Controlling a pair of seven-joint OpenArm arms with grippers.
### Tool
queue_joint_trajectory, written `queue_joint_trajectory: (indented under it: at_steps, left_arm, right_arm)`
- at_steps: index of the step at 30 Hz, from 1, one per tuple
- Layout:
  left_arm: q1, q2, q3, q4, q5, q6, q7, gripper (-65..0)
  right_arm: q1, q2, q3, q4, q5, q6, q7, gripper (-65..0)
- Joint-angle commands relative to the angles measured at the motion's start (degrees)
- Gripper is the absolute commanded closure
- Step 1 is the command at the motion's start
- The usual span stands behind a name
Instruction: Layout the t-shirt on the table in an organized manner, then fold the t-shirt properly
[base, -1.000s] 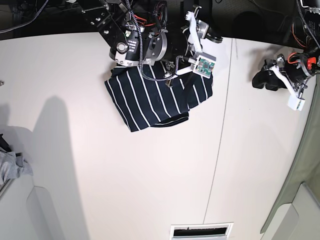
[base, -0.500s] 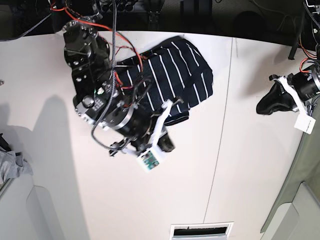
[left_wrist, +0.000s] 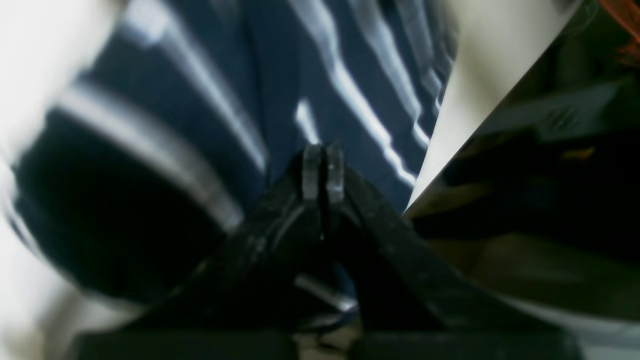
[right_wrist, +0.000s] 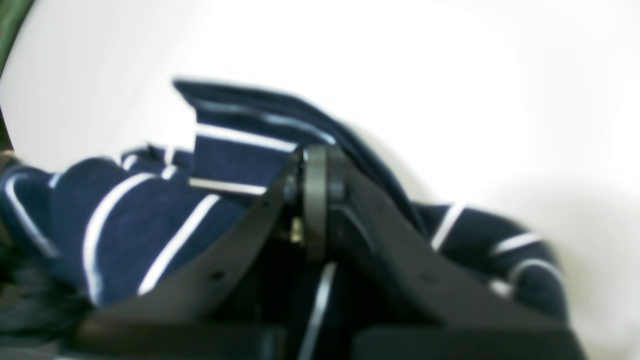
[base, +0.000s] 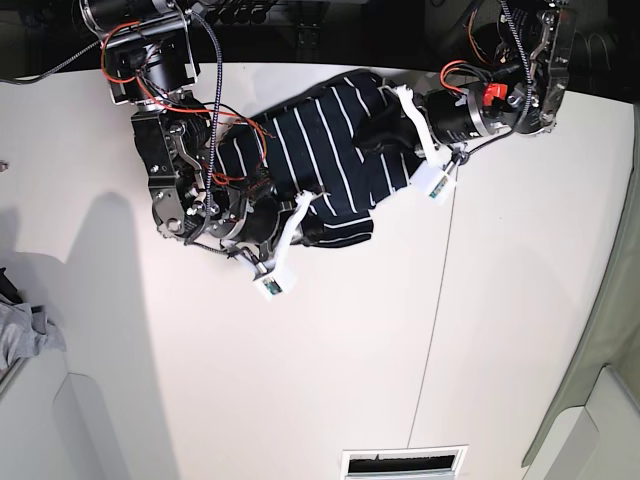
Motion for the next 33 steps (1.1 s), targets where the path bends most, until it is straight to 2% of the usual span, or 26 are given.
queue_joint_trajectory:
  at_steps: [1, 4, 8, 14, 20, 25, 29, 33]
  left_arm:
    - [-0.9, -0.5, 0.1, -2.5, 0.2, -0.4, -1.6, 0.0]
    - [-3.6, -0.9, 0.0, -11.1, 1.6, -0.4, -2.5, 0.0]
    - [-8.4, -2.1, 0.0, -15.6, 1.7, -0.4, -2.5, 0.0]
    - [-15.8, -5.2, 0.0, -16.0, 7.8, -0.4, -2.5, 0.0]
    - [-22.4, -5.8, 0.1, -16.0, 9.1, -0.1, -2.4, 0.0]
    - [-23.6, -5.9, 0.1, -16.0, 9.0, 0.0, -1.9, 0.0]
    - [-23.3, -6.1, 0.1, -15.9, 6.6, -0.1, 1.2, 0.0]
    - [-23.3, -8.9, 0.1, -12.6, -1.7, -0.4, 5.8, 0.0]
  right_arm:
    - [0.7, -0.1, 0.0, -0.6, 0.3, 0.4, 1.8, 0.0]
    - [-0.1, 0.4, 0.0, -2.9, -1.2, 0.5, 5.0, 0.0]
    - [-0.2, 1.2, 0.1, -2.6, -0.8, 1.2, 4.6, 0.0]
    - [-3.2, 2.1, 0.1, 1.7, 3.9, 1.4, -1.7, 0.0]
    - [-13.2, 1.5, 0.0, 12.7, 9.4, 2.1, -2.0, 0.0]
    - [-17.9, 0.2, 0.0, 18.7, 9.6, 2.2, -2.0, 0.0]
    - [-17.4, 0.1, 0.1, 19.6, 9.6, 2.2, -2.0, 0.0]
    - [-17.3, 0.1, 0.1, 23.0, 9.6, 2.1, -3.1, 0.0]
